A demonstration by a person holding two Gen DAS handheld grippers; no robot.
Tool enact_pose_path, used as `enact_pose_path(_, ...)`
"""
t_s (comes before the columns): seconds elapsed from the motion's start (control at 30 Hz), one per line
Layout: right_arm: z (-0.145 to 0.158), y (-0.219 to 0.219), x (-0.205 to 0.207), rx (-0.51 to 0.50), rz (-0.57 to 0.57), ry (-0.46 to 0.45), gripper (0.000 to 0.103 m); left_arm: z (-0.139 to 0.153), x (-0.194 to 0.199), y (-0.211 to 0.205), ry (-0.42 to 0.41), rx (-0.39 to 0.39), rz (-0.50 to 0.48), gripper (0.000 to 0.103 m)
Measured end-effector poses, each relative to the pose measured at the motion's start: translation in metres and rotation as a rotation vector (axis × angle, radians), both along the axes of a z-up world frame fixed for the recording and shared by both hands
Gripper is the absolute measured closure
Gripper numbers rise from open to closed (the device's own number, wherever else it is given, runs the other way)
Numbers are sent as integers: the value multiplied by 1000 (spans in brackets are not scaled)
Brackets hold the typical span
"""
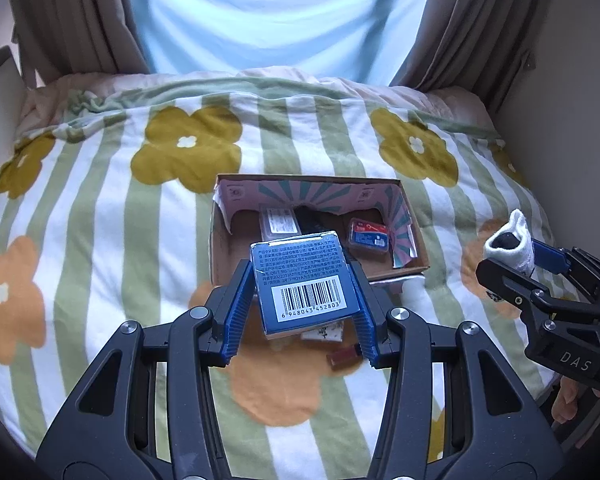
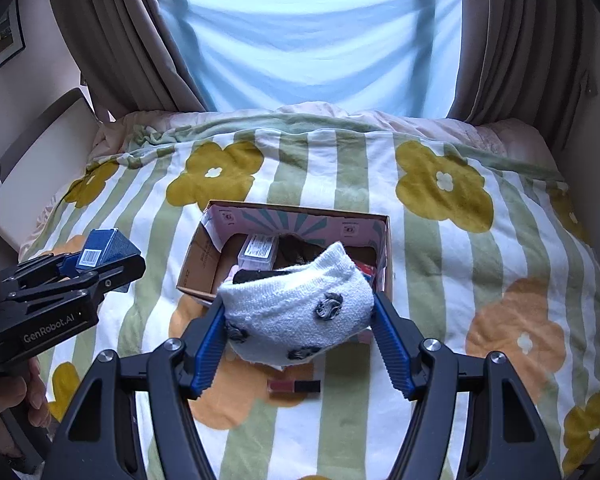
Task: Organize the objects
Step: 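Carry the blue box and white sock over the cardboard box with both tools, then open both tools to drop the blue box and sock into the box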
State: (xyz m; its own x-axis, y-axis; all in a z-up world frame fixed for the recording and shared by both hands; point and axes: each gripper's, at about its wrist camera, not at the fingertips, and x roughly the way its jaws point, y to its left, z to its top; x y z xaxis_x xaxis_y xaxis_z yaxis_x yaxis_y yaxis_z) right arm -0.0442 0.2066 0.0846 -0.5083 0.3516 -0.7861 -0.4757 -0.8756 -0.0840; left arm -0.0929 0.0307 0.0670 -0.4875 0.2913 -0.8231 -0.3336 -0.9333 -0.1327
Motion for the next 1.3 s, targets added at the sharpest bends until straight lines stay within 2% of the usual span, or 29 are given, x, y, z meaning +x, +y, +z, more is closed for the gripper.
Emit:
enact_pose_path(0.23,-22,48,-45,-1,6,-28,39,-33,-61,18,-42,-14,-21,60)
enact_pose_path(0.47,-71,97,-87,-44,-14,-75,39,-93,-110,44,-104,-32,-44,60)
enact_pose_path(0.73,-130,134,-119,-93,-27,-131,39,-169,-137,72,-180,-33,-87,60)
enact_pose_path(0.9,-162,152,-131,-152,-54,-166,39,-206,-143,81,-226,-51,-115,60)
enact_pose_path(1.03,-178,158,-137,-177,-62,-185,39,-220,-144,90,-229,-73,-147,60)
enact_pose_path(1.3,-186,162,-142,-195,-66,-201,39,-222,-145,104,-218,-92,-185,60)
